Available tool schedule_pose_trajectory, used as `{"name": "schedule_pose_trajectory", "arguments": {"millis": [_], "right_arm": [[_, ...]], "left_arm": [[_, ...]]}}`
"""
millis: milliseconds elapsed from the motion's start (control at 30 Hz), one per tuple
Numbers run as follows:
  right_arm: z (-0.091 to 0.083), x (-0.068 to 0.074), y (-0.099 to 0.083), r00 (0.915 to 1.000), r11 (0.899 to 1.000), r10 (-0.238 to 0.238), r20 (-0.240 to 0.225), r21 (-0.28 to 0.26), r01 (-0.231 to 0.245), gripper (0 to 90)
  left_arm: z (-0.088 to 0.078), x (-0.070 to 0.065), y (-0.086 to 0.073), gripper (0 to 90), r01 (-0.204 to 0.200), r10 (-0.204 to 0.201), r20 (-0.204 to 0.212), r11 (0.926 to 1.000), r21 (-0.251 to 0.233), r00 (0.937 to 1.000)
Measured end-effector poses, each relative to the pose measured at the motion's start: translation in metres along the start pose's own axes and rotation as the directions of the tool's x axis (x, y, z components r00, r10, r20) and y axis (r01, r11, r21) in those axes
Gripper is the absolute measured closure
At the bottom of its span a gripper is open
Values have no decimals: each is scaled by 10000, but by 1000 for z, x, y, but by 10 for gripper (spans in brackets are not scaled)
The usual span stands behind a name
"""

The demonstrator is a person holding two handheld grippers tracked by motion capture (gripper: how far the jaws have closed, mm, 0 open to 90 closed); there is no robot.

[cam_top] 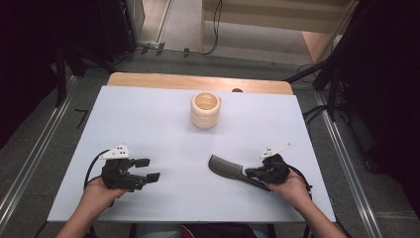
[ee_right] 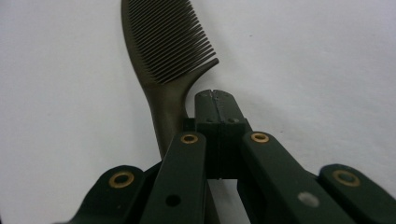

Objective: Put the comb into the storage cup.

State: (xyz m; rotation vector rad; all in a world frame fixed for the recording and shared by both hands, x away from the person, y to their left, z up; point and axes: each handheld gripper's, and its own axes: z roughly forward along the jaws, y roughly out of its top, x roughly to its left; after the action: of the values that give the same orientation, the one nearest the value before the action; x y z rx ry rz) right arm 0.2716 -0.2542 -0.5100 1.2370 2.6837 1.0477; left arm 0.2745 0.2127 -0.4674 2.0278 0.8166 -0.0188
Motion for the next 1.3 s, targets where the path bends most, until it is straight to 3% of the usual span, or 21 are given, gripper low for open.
{"name": "schedule_pose_trajectory", "arguments": {"millis": [133, 267, 333, 367, 400, 500, 567, 700, 967, 1067, 1167, 1300], "right_arm": [[-2, 0, 1, 9998, 9998, -179, 83, -30, 179, 875], [-12, -3, 2, 9999, 9982, 12, 157, -598, -2, 829], [-20, -2, 3, 9999, 9918, -78, 128, -1277, 93, 736], [-20, -2, 3, 9999, 9918, -78, 128, -1277, 93, 736], [-26, 0, 4, 9997, 9825, -217, 118, -1849, 235, 680], [-33, 3, 4, 9997, 9637, -253, 43, -2658, 255, 599], [-35, 5, 4, 9996, 9577, -273, 27, -2864, 270, 566], [-43, 10, 5, 9998, 9356, -173, -49, -3527, 145, 458], [-54, 22, 5, 9991, 9040, 123, -414, -4265, -288, 291], [-54, 28, 3, 9984, 9035, -92, -562, -4282, -157, 251], [-54, 34, 1, 9972, 8968, -405, -632, -4423, 84, 240], [-52, 35, 1, 9970, 8985, -529, -559, -4384, 231, 239]], "left_arm": [[0, 0, 0, 269, -10, 10, 14, 10000, -17, 10000], [0, 0, 0, 269, -13, 13, 14, 10000, 13, 10000], [0, 0, 0, 269, -14, 14, 3, 10000, 22, 10000], [0, 0, 0, 269, -20, 20, 10, 10000, 17, 10000], [0, 0, 0, 269, -24, 24, 9, 10000, 18, 10000], [0, 0, 0, 269, -11, 11, 0, 10000, 15, 10000], [0, 0, 0, 269, -35, 35, -1, 10000, 37, 10000], [0, 0, 0, 269, -33, 33, 6, 10000, 35, 10000], [0, 0, 0, 269, -27, 27, -2, 10000, 52, 10000], [0, 0, 0, 269, -13, 13, -2, 10000, 34, 10000], [-1, 0, 0, 269, -17, 17, -4, 10000, 42, 10000], [-1, 0, 0, 269, -21, 21, -6, 10000, 52, 10000]]}}
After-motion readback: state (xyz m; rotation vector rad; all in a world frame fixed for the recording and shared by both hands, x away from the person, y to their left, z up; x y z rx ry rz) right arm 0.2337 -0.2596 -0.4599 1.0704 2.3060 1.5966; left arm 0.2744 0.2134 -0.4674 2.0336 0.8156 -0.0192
